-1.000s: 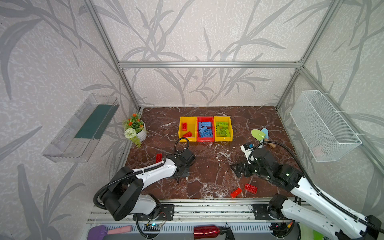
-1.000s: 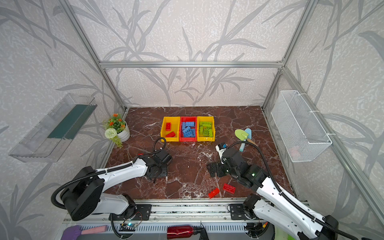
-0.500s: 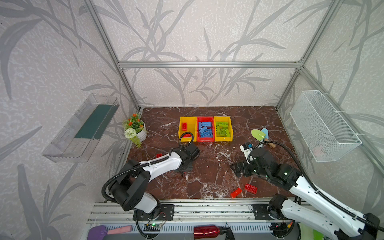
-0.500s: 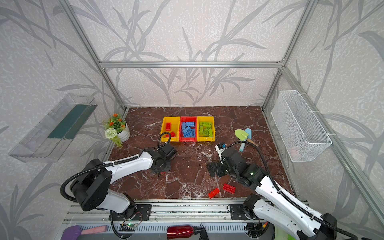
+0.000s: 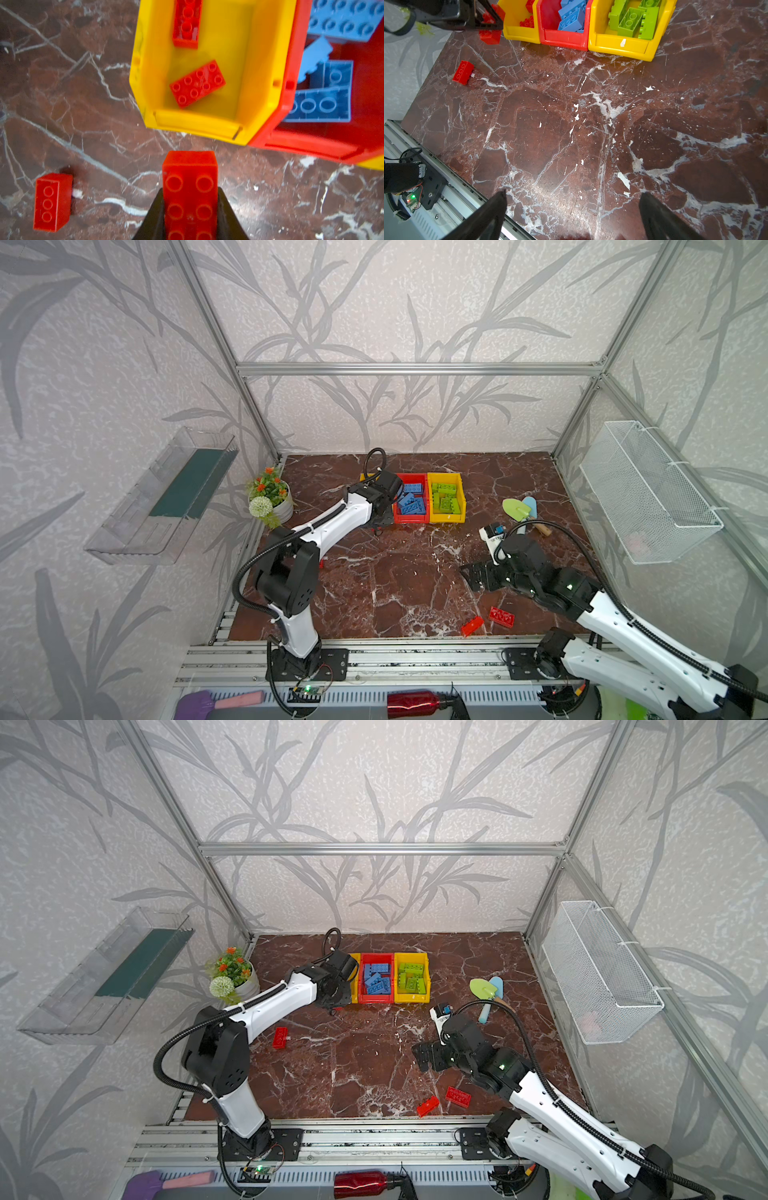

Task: Sort the legos into containers by color
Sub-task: 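Carry the red brick with the left gripper into the yellow bin and release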

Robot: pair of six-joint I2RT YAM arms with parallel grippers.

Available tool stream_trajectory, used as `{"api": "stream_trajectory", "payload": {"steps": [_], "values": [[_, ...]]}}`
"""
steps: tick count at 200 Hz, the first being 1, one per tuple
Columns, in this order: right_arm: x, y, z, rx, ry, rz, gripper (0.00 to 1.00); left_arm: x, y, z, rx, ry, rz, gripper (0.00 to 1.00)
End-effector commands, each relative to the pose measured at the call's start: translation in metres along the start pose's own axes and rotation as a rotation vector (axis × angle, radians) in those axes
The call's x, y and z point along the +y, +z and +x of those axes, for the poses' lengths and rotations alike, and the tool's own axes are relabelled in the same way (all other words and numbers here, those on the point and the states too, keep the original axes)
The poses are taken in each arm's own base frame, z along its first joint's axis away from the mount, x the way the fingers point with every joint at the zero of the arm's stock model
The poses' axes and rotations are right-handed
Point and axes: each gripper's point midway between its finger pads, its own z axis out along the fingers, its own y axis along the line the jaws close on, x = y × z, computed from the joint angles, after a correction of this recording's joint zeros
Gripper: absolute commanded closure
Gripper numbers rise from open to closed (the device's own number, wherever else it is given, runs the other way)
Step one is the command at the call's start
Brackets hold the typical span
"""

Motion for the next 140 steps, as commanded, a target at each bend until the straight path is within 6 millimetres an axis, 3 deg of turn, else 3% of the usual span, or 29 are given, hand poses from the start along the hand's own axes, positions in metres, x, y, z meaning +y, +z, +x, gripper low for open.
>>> {"api": "stream_trajectory", "payload": {"steps": [1,54,63,86,100,140], "values": [[-0.002,0.004,-0.010,-0.027,0.000,0.009,0.01,-0.003,0.000,-0.022,0.010,0.040,-0.001,0.79],[-0.017,0.013,-0.025,-0.026,0.064,0.010,0.01,-0.023,0.015,-0.069,0.007,0.058,-0.010,0.75],[-0.020,0.013,-0.027,-0.028,0.072,0.014,0.01,-0.027,0.018,-0.074,0.012,0.056,-0.004,0.67],[-0.026,0.013,-0.033,-0.027,0.075,0.026,0.01,-0.033,0.026,-0.083,0.024,0.063,-0.010,0.31],[-0.027,0.012,-0.035,-0.027,0.071,0.030,0.01,-0.034,0.027,-0.087,0.022,0.064,-0.015,0.15],[-0.027,0.012,-0.035,-0.023,0.061,0.026,0.01,-0.025,0.009,-0.093,-0.021,0.042,-0.027,0.12]]}}
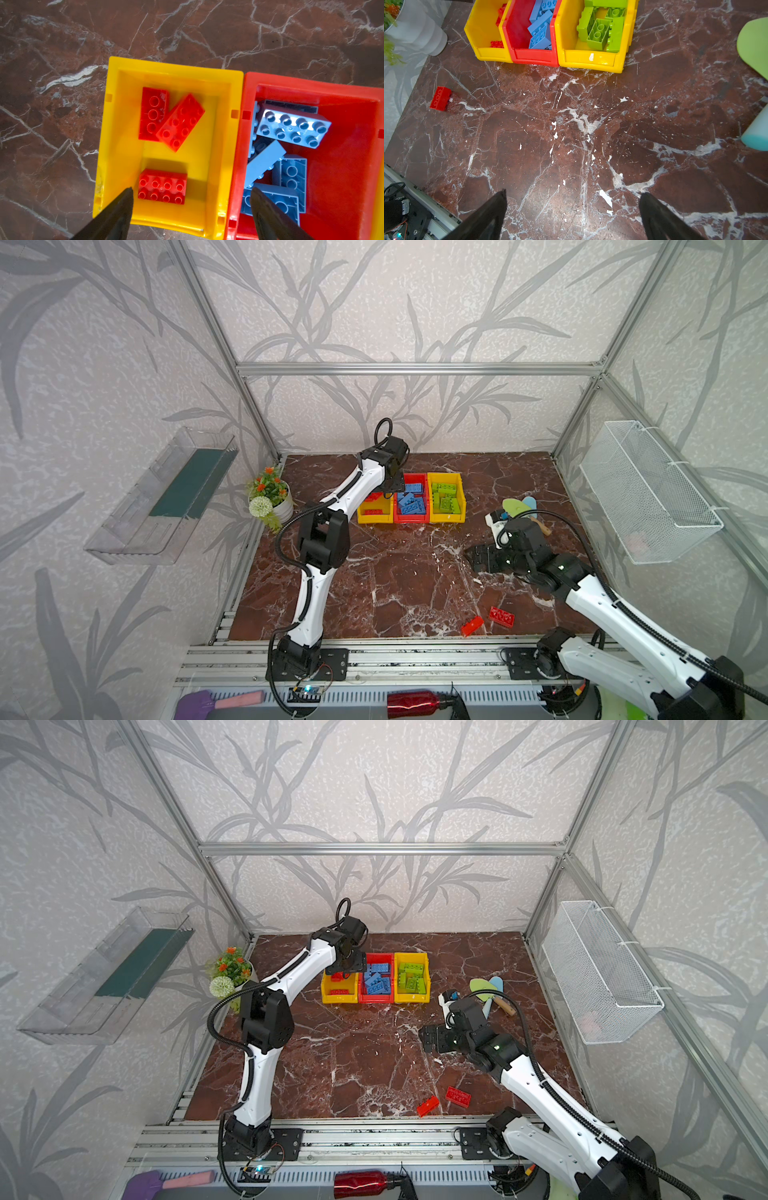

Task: Sort the legos into containers by color
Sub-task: 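Carry the red brick with the left gripper into the yellow bin and release, then lower the left gripper onto the last nearby red brick and close it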

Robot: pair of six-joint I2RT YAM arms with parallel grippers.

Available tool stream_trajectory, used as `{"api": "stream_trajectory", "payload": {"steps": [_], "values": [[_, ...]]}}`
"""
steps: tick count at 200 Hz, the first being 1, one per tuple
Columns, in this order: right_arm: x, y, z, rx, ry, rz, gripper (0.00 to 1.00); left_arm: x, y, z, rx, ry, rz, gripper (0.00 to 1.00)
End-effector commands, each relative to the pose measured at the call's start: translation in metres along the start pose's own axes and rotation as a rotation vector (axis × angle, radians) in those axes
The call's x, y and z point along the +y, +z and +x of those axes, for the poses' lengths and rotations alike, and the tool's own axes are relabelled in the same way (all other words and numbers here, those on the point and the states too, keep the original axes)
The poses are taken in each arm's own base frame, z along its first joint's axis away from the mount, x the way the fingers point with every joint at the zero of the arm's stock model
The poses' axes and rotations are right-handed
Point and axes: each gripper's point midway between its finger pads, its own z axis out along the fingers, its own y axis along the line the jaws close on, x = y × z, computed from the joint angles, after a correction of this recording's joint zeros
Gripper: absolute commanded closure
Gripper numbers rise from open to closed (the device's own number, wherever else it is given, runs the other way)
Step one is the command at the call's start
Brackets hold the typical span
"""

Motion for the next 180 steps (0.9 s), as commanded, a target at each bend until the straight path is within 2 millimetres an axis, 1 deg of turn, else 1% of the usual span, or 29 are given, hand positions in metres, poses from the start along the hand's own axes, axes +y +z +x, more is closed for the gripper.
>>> {"api": "stream_trajectory", "payload": {"steps": [1,13,22,32,39,44,56,71,95,104,125,143,163,180], "values": [[0.007,-0.005,-0.011,-0.023,-0.024,-0.027,0.01,0.015,-0.023,-0.003,-0.022,-0.007,-0.029,0.12],[0.008,-0.006,-0.010,-0.022,-0.024,-0.036,0.01,0.024,-0.032,0.000,-0.042,-0.022,-0.038,0.12],[0.009,-0.006,-0.009,-0.021,-0.023,-0.044,0.00,0.031,-0.037,0.007,-0.053,-0.031,-0.051,0.12],[0.010,-0.006,-0.008,-0.020,-0.019,-0.054,0.01,0.044,-0.044,0.016,-0.068,-0.047,-0.073,0.12],[0.011,-0.006,-0.007,-0.021,-0.017,-0.061,0.01,0.054,-0.045,0.025,-0.066,-0.057,-0.098,0.12],[0.012,-0.006,-0.006,-0.021,-0.015,-0.069,0.01,0.062,-0.050,0.030,-0.074,-0.071,-0.112,0.12],[0.013,-0.004,-0.004,-0.019,-0.009,-0.079,0.01,0.081,-0.052,0.050,-0.066,-0.100,-0.153,0.12],[0.014,0.000,0.000,-0.013,-0.001,-0.094,0.01,0.108,-0.051,0.080,-0.051,-0.141,-0.200,0.12],[0.021,0.004,0.004,0.004,0.009,-0.137,0.01,0.151,-0.052,0.124,-0.037,-0.227,-0.252,0.11],[0.023,0.005,0.005,0.009,0.013,-0.149,0.01,0.166,-0.053,0.135,-0.043,-0.267,-0.264,0.09],[0.027,0.004,0.007,0.014,0.005,-0.163,0.01,0.199,-0.043,0.159,-0.039,-0.346,-0.307,0.09],[0.027,0.003,0.009,0.012,0.000,-0.163,0.01,0.214,-0.035,0.171,-0.015,-0.382,-0.318,0.08],[0.027,0.000,0.011,0.007,0.002,-0.164,0.01,0.219,-0.028,0.175,-0.010,-0.407,-0.304,0.09],[0.025,-0.004,0.013,0.005,0.000,-0.159,0.01,0.221,-0.018,0.176,0.012,-0.420,-0.292,0.09]]}}
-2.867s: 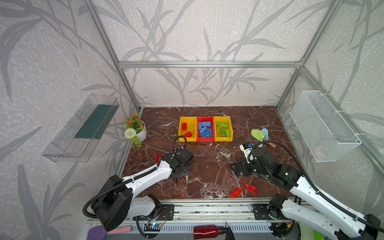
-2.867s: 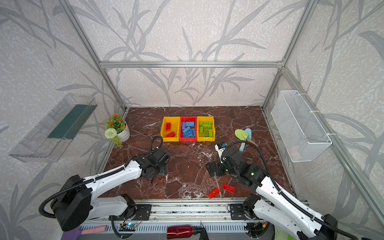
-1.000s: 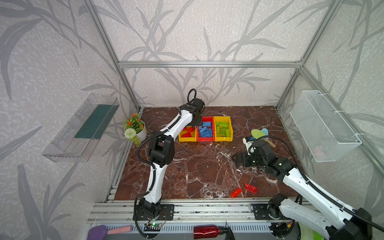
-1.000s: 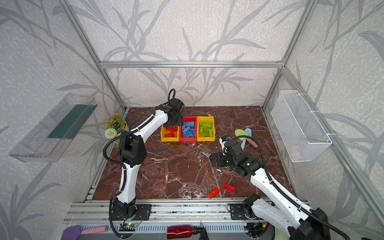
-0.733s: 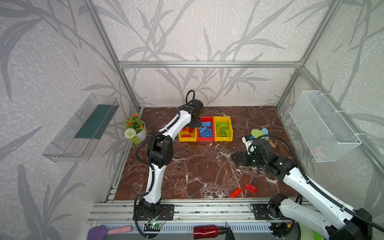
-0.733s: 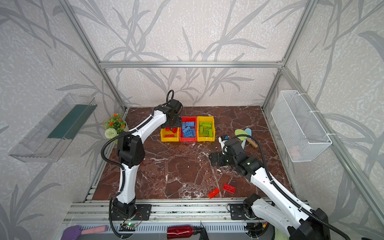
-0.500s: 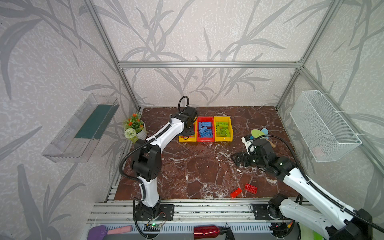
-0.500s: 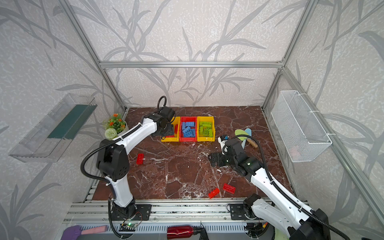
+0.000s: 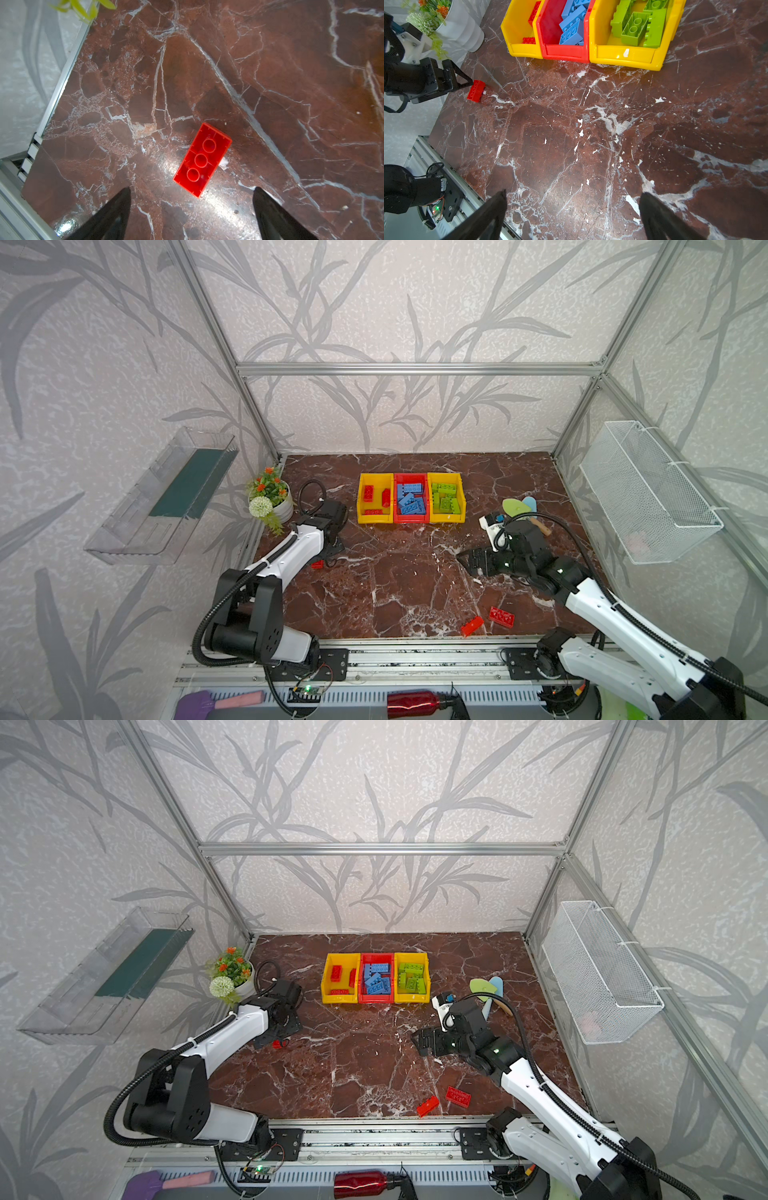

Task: Sort the legos into containers by color
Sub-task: 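Lower the left gripper onto the last nearby red brick and close it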

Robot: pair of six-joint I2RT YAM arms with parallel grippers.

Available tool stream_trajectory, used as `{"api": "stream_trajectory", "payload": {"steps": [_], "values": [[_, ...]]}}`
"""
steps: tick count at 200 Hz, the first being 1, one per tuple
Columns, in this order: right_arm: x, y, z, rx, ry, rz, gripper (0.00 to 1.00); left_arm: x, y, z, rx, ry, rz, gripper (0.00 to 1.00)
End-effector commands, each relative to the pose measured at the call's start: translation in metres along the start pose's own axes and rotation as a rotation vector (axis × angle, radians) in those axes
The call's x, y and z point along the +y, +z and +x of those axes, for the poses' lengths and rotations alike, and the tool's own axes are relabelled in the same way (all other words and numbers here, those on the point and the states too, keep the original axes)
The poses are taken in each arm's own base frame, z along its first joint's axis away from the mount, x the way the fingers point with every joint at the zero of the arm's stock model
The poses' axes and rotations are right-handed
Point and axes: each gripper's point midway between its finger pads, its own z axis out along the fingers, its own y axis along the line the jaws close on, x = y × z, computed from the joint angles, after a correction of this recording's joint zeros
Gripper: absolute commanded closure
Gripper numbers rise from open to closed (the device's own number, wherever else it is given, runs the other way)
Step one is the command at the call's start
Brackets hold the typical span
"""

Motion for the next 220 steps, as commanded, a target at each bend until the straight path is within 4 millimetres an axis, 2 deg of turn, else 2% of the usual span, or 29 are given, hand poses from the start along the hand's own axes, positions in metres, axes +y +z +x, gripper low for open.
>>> {"api": "stream_trajectory", "payload": {"steps": [1,31,72,109,167,177,205,220], "values": [[0.002,-0.006,0.004,-0.006,0.001,-0.013,0.01,-0.005,0.005,-0.013,-0.031,-0.062,0.042,0.09],[-0.001,-0.013,0.007,-0.012,-0.011,0.009,0.01,-0.014,0.027,-0.008,0.037,-0.071,0.078,0.10],[-0.005,-0.021,0.009,-0.021,-0.015,0.031,0.01,-0.021,0.044,0.002,0.095,-0.058,0.088,0.23],[-0.006,-0.022,0.009,-0.023,-0.007,0.038,0.01,-0.025,0.048,0.006,0.119,-0.048,0.098,0.49],[-0.007,-0.024,0.007,-0.022,-0.005,0.052,0.01,-0.031,0.058,0.016,0.165,-0.030,0.107,0.61],[-0.008,-0.026,0.006,-0.027,-0.004,0.059,0.01,-0.034,0.059,0.018,0.173,-0.028,0.117,0.67],[-0.008,-0.029,0.008,-0.026,0.003,0.064,0.01,-0.036,0.058,0.015,0.163,-0.031,0.125,0.77],[-0.009,-0.029,0.009,-0.025,0.006,0.065,0.01,-0.037,0.057,0.014,0.167,-0.030,0.129,0.78]]}}
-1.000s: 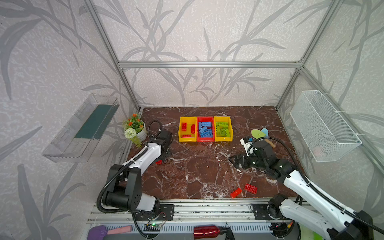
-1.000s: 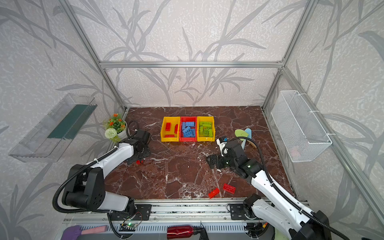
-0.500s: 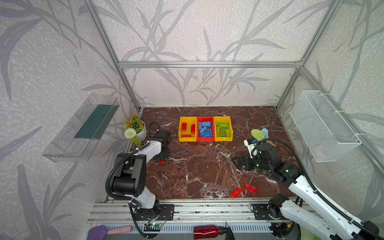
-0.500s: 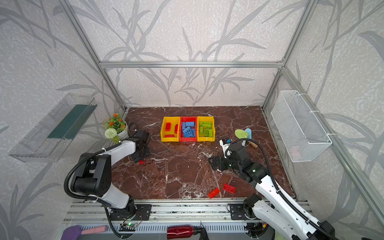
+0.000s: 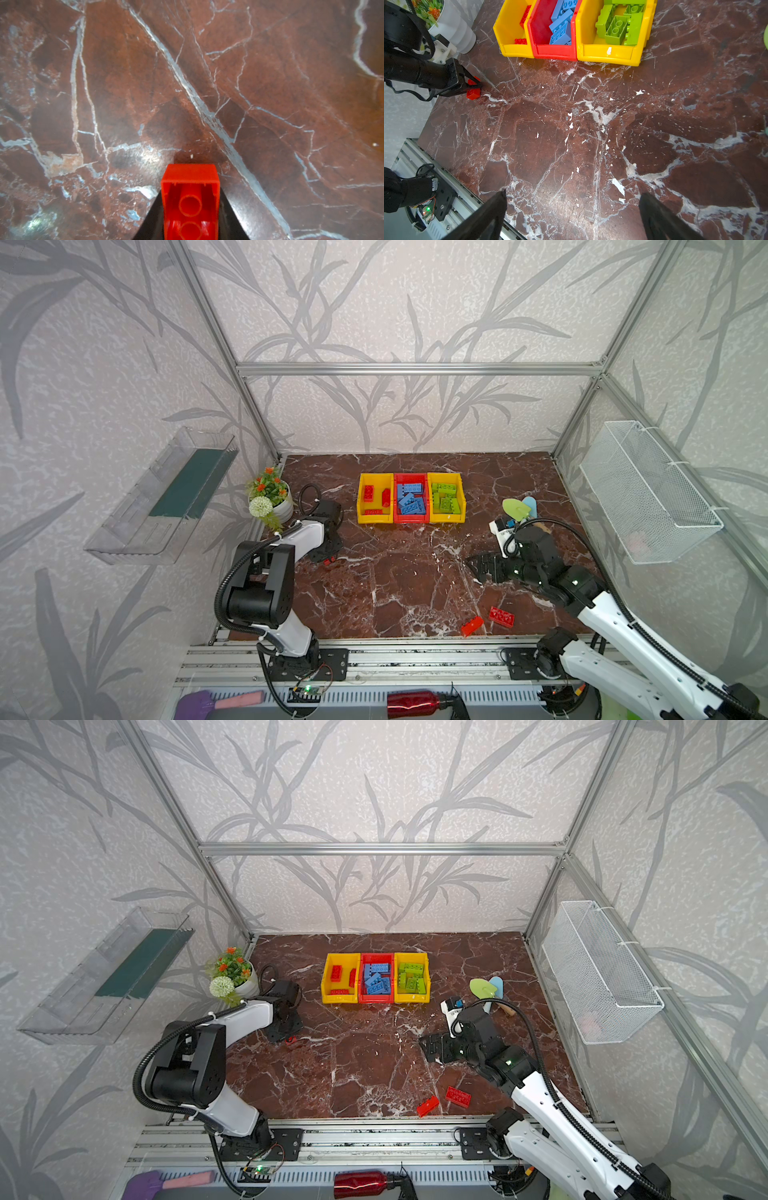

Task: Sort the legos into containers by color
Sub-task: 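Lower the left gripper onto the last nearby red brick and close it, then carry the red brick with the left gripper into the yellow bin and release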

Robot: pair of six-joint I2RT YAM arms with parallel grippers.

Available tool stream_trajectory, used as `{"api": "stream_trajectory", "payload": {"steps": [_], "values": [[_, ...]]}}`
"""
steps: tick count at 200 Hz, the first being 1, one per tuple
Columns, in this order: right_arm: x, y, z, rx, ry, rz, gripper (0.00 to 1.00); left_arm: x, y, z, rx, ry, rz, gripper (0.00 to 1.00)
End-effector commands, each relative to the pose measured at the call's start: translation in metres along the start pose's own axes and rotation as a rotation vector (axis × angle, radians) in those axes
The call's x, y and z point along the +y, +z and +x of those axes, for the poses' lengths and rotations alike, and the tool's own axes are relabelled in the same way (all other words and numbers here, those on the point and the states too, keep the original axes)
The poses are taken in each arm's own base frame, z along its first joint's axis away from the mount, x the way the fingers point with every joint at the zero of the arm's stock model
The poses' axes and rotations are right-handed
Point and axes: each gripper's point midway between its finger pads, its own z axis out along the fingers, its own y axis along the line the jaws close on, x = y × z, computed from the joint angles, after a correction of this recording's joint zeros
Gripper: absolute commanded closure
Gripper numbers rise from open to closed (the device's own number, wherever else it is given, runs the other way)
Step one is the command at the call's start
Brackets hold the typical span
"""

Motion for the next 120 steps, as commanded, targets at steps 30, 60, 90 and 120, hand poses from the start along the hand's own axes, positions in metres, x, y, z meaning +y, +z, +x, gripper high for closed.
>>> {"api": "stream_trajectory", "payload": {"steps": [30,60,90,120], "values": [[0.000,-0.007,-0.001,-0.009,0.012,0.012,0.01,-0.011,-0.002,0.005,0.040,0.027,0.018,0.82],[0.001,-0.005,-0.004,-0.010,0.013,0.010,0.01,-0.036,-0.029,-0.003,-0.016,0.090,0.042,0.84],[0.003,-0.005,-0.008,-0.014,0.015,0.003,0.01,-0.072,-0.064,-0.017,-0.092,0.176,0.060,0.84],[0.002,-0.007,-0.007,-0.018,0.011,0.010,0.01,-0.112,-0.095,-0.035,-0.154,0.232,0.117,0.84]]}}
